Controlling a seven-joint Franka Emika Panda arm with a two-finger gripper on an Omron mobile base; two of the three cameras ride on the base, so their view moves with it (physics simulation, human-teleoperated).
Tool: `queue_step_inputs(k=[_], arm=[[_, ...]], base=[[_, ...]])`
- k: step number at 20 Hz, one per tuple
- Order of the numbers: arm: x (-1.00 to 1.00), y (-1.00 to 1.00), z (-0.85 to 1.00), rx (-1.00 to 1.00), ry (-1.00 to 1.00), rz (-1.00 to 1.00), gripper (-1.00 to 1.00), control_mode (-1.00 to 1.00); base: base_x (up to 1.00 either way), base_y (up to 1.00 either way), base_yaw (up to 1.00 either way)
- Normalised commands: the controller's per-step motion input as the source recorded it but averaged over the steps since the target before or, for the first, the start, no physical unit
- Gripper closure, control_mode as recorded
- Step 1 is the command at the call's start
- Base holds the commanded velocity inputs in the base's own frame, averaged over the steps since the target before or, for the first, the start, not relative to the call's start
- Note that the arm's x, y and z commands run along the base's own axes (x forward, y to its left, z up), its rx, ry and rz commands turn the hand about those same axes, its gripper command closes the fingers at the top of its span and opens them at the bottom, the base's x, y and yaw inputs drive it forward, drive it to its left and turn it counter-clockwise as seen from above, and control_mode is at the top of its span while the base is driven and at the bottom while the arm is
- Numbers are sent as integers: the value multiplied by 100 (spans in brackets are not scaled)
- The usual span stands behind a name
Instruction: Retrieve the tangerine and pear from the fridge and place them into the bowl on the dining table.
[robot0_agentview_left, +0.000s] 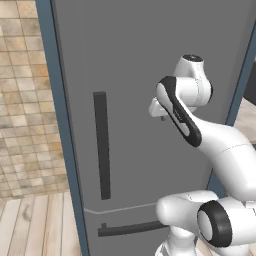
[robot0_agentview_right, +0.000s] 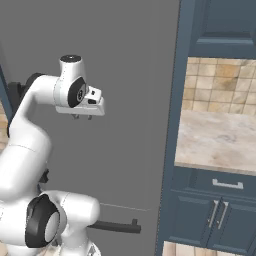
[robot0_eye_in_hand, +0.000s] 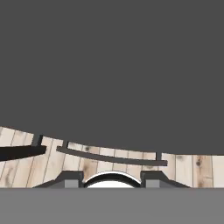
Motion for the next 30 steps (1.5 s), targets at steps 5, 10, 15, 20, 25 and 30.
queue_step_inputs(k=[5, 10, 15, 20, 25, 30], arm=[[-36, 0, 0, 0, -4, 0, -100, -100], [-72, 0, -1, 0, -5, -2, -100, -100], [-71, 0, -24, 0, -9, -1, -100, -100], [-47, 0, -25, 0, -17, 0, -100, -100], [-30, -15, -19, 0, -18, 0, -100, -100], [-26, -22, -13, 0, -14, 0, -100, -100]], base=[[0, 0, 0], [0, 0, 0], [0, 0, 0], [0, 0, 0], [0, 0, 0], [0, 0, 0]])
